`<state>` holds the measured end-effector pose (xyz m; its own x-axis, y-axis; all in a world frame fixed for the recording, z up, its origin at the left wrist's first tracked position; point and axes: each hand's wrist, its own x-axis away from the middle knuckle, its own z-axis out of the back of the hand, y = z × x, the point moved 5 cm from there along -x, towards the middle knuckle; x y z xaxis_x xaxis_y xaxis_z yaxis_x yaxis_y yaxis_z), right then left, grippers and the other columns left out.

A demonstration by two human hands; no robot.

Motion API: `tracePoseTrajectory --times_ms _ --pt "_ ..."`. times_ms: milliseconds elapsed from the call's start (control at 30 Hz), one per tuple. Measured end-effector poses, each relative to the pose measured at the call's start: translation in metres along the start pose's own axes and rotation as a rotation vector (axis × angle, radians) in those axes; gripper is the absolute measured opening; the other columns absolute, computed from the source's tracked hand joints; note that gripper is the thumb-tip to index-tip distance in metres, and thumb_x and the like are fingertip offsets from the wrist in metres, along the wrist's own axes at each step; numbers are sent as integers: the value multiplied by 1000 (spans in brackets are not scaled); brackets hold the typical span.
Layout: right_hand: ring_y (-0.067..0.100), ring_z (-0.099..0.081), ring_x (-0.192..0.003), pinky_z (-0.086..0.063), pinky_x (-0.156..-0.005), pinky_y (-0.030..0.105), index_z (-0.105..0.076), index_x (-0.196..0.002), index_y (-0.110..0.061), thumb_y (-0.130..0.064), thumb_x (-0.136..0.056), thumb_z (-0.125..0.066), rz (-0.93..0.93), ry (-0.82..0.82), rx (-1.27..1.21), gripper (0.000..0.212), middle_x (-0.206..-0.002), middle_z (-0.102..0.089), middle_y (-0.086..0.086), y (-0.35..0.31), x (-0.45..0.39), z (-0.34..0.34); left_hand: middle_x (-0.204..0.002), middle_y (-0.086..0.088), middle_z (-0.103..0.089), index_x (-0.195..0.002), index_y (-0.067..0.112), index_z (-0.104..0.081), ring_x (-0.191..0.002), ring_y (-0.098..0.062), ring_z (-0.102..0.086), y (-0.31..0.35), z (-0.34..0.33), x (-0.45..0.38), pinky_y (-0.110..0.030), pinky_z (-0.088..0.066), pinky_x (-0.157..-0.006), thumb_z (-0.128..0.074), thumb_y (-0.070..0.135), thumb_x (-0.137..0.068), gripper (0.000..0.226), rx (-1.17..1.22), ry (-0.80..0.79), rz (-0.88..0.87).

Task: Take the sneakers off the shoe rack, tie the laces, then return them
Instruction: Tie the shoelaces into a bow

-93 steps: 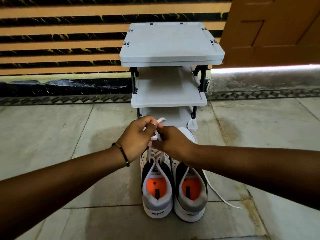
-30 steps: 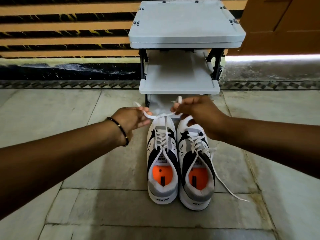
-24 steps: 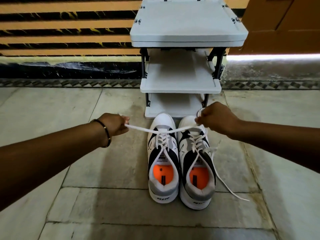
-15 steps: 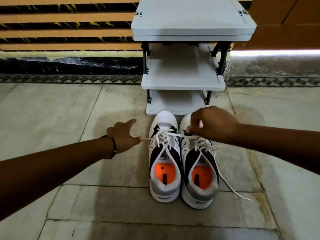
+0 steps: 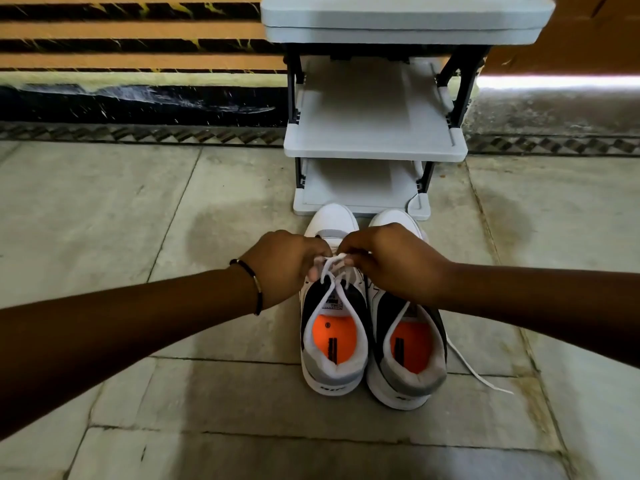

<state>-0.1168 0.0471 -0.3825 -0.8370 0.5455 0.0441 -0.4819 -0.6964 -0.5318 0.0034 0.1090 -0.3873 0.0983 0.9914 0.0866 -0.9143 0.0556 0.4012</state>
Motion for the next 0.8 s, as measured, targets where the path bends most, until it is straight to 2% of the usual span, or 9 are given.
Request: tracePoseTrajectory --times_ms 133,200,267,400,467,567,667,733,800 --pt "16 -54 -62 -44 -57 29 -65 -96 -20 -21 -87 -56 12 23 18 13 -71 -64 -2 3 9 7 -94 -6 -71 -115 25 -58 -93 -30 -63 -6 6 2 -36 -46 -88 -43 3 -83 42 -127 -79 18" --pt "22 -59 -72 -45 -60 30 -65 -95 -21 -23 -87 -54 31 -4 87 14 -79 -68 2 6 13 7 -79 7 -64 -99 28 -61 -89 -25 -62 -11 5 7 -32 -40 -83 -42 2 -81 37 -170 -118 24" --pt "26 -62 -81 -45 -61 32 -62 -93 -22 -24 -88 -49 70 -50 212 14 -86 -69 2 8 20 2 -65 14 -52 -82 35 -52 -81 -17 -60 -20 3 12 -27 -33 -78 -41 1 -78 36 -239 -176 32" --pt "29 -63 -87 -44 -60 33 -57 -90 -17 -22 -89 -43 138 -139 444 14 -93 -68 4 8 27 -6 -59 16 -45 -80 37 -44 -72 -9 -48 -31 -7 22 -26 -28 -79 -40 2 -79 35 -310 -256 55" --pt "30 -62 -84 -33 -53 30 -51 -83 -17 -16 -88 -44 165 -181 534 9 -92 -67 6 7 25 -7 -59 16 -45 -84 36 -48 -72 -9 -48 -32 -9 23 -25 -27 -78 -39 2 -79 36 -299 -255 57" --pt "30 -57 -75 -15 -44 27 -39 -74 -20 -11 -85 -46 207 -204 610 16 -89 -65 9 1 24 -5 -64 14 -48 -86 36 -48 -74 -9 -49 -30 -1 19 -25 -26 -78 -37 1 -79 37 -347 -238 42" --pt "23 -43 -63 -10 -43 26 -37 -72 -20 -10 -83 -48 224 -211 637 18 -85 -65 9 -3 24 -3 -74 12 -53 -93 34 -50 -81 -14 -56 -30 7 20 -26 -25 -81 -36 2 -80 37 -409 -215 28" --pt "24 -50 -62 -8 -42 25 -40 -70 -20 -9 -78 -53 223 -216 652 19 -80 -64 6 -2 26 -3 -80 8 -61 -96 33 -48 -85 -18 -61 -31 7 23 -26 -26 -84 -36 3 -81 36 -445 -194 8" --pt "27 -59 -53 -3 -43 21 -48 -65 -17 -3 -60 -63 252 -209 679 21 -65 -63 5 -4 28 -3 -85 4 -67 -93 35 -44 -84 -19 -62 -32 3 24 -25 -25 -85 -36 2 -81 36 -480 -194 -4"
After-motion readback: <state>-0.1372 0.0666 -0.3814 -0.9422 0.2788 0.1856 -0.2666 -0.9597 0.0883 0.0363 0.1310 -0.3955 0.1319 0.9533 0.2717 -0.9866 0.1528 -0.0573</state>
